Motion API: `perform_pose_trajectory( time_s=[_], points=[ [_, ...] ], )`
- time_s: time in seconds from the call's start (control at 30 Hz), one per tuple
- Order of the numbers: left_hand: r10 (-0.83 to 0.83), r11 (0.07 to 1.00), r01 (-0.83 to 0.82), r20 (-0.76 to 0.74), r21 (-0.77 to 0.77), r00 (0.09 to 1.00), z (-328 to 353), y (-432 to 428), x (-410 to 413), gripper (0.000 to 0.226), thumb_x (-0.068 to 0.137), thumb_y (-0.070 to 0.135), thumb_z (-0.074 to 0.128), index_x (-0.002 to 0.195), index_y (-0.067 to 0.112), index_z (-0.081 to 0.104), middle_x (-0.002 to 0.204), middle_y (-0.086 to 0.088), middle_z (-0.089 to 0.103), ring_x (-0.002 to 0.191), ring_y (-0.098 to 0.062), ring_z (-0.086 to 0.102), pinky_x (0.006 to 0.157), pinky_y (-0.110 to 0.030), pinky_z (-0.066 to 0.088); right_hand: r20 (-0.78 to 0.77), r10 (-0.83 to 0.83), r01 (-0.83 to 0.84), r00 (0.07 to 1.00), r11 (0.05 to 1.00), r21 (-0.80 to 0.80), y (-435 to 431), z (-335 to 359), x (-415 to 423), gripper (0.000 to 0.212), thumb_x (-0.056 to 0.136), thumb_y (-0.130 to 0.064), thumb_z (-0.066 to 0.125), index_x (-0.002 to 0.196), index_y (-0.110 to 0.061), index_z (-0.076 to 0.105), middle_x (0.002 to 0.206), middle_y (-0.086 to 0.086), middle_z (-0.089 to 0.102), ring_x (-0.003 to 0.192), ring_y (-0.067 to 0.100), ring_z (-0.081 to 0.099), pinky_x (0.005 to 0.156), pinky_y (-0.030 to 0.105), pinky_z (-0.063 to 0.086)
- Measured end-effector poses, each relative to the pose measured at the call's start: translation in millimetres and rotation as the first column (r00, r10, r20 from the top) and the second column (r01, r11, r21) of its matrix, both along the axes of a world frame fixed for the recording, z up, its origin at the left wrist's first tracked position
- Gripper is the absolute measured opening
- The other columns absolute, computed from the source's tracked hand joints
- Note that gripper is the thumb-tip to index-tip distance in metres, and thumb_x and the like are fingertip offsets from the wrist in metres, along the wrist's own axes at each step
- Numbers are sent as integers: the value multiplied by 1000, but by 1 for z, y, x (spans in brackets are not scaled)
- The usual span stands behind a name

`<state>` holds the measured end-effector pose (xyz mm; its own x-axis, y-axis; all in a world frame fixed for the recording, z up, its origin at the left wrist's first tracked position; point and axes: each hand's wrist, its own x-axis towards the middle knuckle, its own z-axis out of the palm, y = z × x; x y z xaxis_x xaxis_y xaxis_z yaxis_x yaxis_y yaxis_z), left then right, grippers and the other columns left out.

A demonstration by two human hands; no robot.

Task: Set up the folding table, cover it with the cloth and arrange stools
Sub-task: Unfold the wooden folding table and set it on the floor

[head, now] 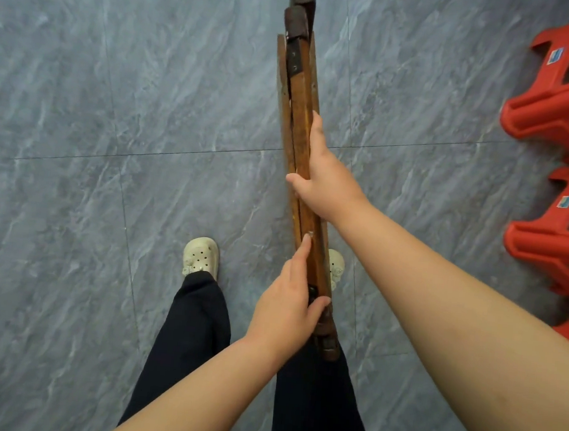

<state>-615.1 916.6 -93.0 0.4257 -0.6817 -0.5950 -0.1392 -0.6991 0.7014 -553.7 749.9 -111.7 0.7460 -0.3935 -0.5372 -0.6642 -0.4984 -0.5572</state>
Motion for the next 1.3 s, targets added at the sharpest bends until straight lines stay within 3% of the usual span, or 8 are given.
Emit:
perform_pose_trajectory(
  time_s=[0.17, 0.27, 0.47, 0.57, 0.73, 0.93, 1.03, 1.3],
  points=[
    [8, 1000, -8, -2, -6, 1000, 0, -9, -6, 90, 88, 25, 61, 148, 29, -6, 144, 2, 35, 114, -12, 50, 85, -16, 39, -3, 4, -4, 1000, 1000, 27, -9, 1, -5, 89, 93, -21, 55, 148, -17, -15, 116, 15, 61, 68, 17, 58, 63, 30, 48],
    [43, 999, -43, 17, 2, 999, 3, -11, -8, 89, 88, 23, 61, 148, 30, -4, 144, 2, 35, 121, -12, 46, 89, -17, 38, 18, 0, -1, 1000, 998, 60, -12, -2, -6, 90, 92, -20, 56, 148, -17, -15, 121, 14, 60, 79, 22, 64, 77, 39, 54],
    [75, 997, -75, 73, 3, 995, 9, -12, -2, 87, 87, 22, 62, 147, 37, 1, 142, 7, 38, 111, -12, 53, 81, -14, 37, 78, -96, 84, 992, 986, 142, -20, -10, -1, 92, 90, -19, 57, 148, -19, -14, 135, 20, 49, 78, 23, 66, 80, 42, 55],
    [48, 999, -49, 76, 9, 996, 9, -15, -4, 88, 85, 23, 64, 146, 38, 2, 139, 7, 42, 107, -14, 56, 80, -14, 39, 67, -157, 143, 985, 974, 173, -25, -13, -12, 93, 89, -21, 57, 148, -23, -15, 126, 17, 57, 79, 22, 66, 80, 42, 55],
    [19, 1000, -19, 59, -3, 998, 6, -25, -14, 90, 86, 24, 64, 147, 35, -1, 141, 5, 40, 121, -11, 46, 85, -13, 33, 48, -240, 225, 970, 951, 214, -31, -10, -31, 91, 90, -17, 56, 148, -26, -14, 112, 12, 63, 73, 21, 66, 77, 42, 56],
    [-24, 1000, 24, 73, -10, 997, 2, -30, -19, 91, 87, 27, 62, 147, 34, -5, 144, 5, 35, 123, -11, 44, 84, -17, 38, 59, -234, 216, 970, 951, 220, -36, -5, -33, 92, 90, -17, 58, 149, -28, -12, 135, 7, 51, 72, 15, 67, 79, 40, 56],
    [-68, 997, 70, 65, -25, 996, 1, -29, -15, 92, 87, 30, 63, 147, 35, -6, 145, 6, 34, 124, -9, 43, 85, -15, 36, 84, -259, 234, 962, 945, 227, -36, -7, -35, 91, 90, -17, 59, 149, -30, -10, 149, 4, 34, 77, 17, 67, 81, 41, 56],
    [-367, 925, 379, 172, -37, 914, -26, -8, 46, 81, 88, 48, 53, 149, 27, 3, 133, 5, 46, 114, -7, 48, 96, -24, 40, 116, -266, 233, 957, 942, 242, -35, -12, -36, 94, 88, -23, 61, 148, -35, -10, 149, 5, 37, 100, 21, 63, 89, 43, 53]
  ],
)
